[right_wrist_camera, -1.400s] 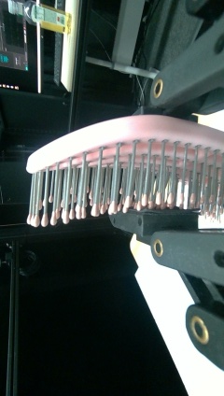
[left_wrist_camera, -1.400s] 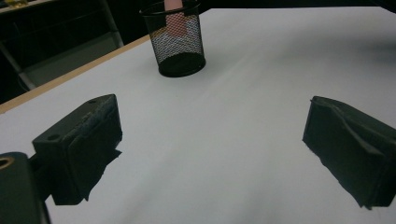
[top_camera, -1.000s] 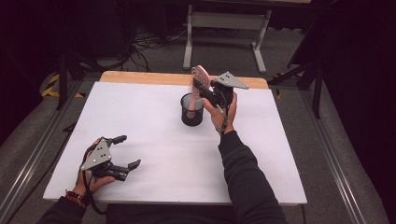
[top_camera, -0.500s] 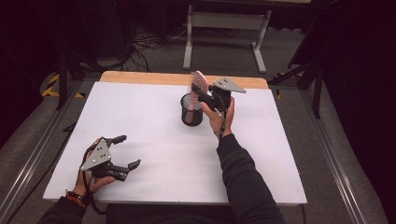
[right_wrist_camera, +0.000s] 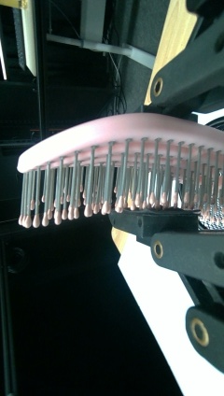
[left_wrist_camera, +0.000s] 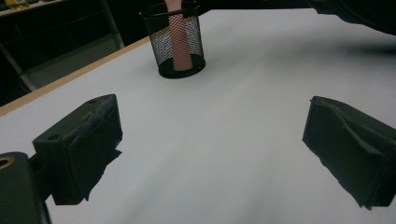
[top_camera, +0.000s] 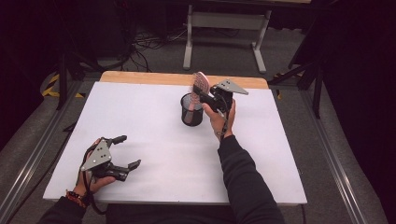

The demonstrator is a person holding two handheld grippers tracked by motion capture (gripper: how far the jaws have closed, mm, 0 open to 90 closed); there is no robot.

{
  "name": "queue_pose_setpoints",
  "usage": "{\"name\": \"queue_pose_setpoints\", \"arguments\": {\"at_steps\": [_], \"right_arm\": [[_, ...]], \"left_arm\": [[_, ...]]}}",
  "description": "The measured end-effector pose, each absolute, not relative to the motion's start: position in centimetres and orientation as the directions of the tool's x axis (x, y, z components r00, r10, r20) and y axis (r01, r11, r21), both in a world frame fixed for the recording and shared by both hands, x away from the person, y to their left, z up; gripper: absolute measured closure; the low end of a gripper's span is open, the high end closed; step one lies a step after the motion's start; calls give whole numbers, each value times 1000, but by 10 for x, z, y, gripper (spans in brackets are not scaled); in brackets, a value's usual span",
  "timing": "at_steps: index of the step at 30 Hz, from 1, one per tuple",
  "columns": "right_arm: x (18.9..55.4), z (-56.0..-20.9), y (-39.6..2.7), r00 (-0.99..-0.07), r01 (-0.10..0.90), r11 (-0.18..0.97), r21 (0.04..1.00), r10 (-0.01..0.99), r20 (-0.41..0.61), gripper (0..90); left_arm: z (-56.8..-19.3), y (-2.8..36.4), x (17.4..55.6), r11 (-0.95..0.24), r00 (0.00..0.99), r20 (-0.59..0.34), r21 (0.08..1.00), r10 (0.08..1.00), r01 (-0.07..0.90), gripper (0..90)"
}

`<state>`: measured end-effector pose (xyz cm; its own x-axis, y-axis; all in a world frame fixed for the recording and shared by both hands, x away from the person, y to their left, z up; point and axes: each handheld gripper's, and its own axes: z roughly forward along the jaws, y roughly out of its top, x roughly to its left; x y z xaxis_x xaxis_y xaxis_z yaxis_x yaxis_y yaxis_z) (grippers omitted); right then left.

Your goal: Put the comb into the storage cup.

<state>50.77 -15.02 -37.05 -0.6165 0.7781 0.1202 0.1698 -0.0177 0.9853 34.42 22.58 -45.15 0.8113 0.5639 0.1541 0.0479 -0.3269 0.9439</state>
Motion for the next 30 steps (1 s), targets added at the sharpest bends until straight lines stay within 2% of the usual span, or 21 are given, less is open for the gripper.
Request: {"name": "queue_pose_setpoints", "arguments": {"at_steps": [30], "right_arm": [[515, -383, -175, -549, 207, -63, 976, 819, 169, 588]], "left_arm": [[-452, 223, 344, -340, 815, 162, 940, 557, 45, 63]]}}
